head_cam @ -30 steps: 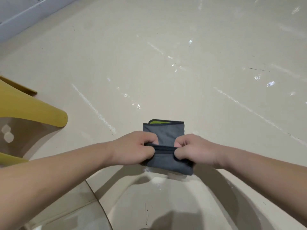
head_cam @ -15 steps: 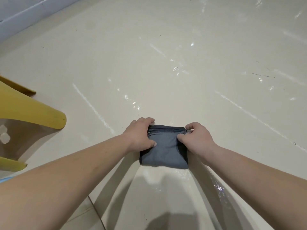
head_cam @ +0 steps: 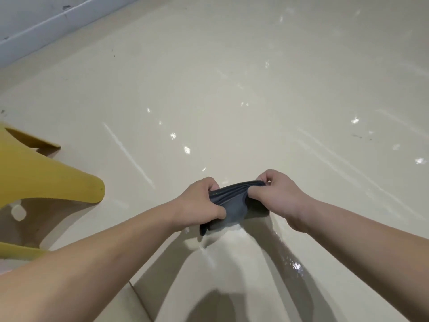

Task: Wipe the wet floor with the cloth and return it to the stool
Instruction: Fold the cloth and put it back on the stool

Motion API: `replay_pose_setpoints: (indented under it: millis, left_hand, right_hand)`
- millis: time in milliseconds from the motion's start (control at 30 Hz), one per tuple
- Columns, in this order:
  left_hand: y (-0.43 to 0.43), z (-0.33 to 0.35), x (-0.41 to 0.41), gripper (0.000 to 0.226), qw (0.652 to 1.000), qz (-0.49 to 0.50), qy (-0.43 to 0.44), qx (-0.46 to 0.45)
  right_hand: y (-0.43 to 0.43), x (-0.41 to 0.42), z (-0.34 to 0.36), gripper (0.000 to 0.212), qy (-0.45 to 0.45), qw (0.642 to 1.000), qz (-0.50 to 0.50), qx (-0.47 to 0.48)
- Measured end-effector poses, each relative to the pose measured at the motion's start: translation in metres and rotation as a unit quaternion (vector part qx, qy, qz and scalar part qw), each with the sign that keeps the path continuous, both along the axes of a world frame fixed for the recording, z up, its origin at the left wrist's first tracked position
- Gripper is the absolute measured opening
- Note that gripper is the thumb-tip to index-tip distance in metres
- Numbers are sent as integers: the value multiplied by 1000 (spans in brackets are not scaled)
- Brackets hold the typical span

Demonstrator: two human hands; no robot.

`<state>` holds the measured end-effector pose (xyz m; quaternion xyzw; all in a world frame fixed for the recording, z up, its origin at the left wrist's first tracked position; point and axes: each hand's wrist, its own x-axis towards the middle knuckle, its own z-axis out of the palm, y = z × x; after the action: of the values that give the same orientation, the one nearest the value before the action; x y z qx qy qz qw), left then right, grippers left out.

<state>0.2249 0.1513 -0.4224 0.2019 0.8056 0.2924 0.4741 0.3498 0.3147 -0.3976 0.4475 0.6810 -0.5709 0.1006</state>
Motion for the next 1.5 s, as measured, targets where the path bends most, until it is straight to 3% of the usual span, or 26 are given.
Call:
replay_pose_setpoints:
  millis: [233, 300, 500, 633, 867, 1033, 1100, 1200, 1300, 1400, 1500]
  left_hand:
    - [-34, 83, -68, 52, 970, 187, -125, 98]
    - [-47, 104, -82, 56, 963, 210, -121, 115]
    - [-59, 144, -121, 28, 941, 314, -2, 128]
    - [-72, 148, -138, 24, 922, 355, 91, 125]
    - [-127, 150, -158, 19, 876, 429, 206, 79]
    - [-186, 174, -174, 12, 828, 500, 252, 36]
    - [-216, 187, -177, 9, 808, 526, 266, 11]
    - [-257, 203, -187, 9, 764, 578, 288, -9]
    - [-288, 205, -195, 36, 759, 581, 288, -59]
    - [-301, 194, -191, 70, 775, 492, 315, -241]
    - [-295, 185, -180, 59, 778, 420, 411, -222]
  right_hand:
    - [-5, -111, 131, 14, 24, 996, 65, 57]
    - [-13, -140, 155, 18, 40, 994, 76, 61]
    - [-36, -202, 171, 18, 74, 996, 54, 17]
    - [-40, -228, 154, 30, 41, 996, 29, -79]
    - [-93, -323, 153, 30, 59, 968, 237, -65]
    - [-166, -345, 161, 21, 58, 933, 334, -123]
    - [-194, -348, 168, 30, 89, 921, 344, -157]
    - [-231, -357, 179, 65, 136, 914, 323, -203]
    - [-255, -359, 182, 69, 161, 906, 344, -189]
    - [-259, -348, 178, 39, 143, 892, 414, -115]
    - [-253, -347, 170, 38, 134, 887, 437, -66]
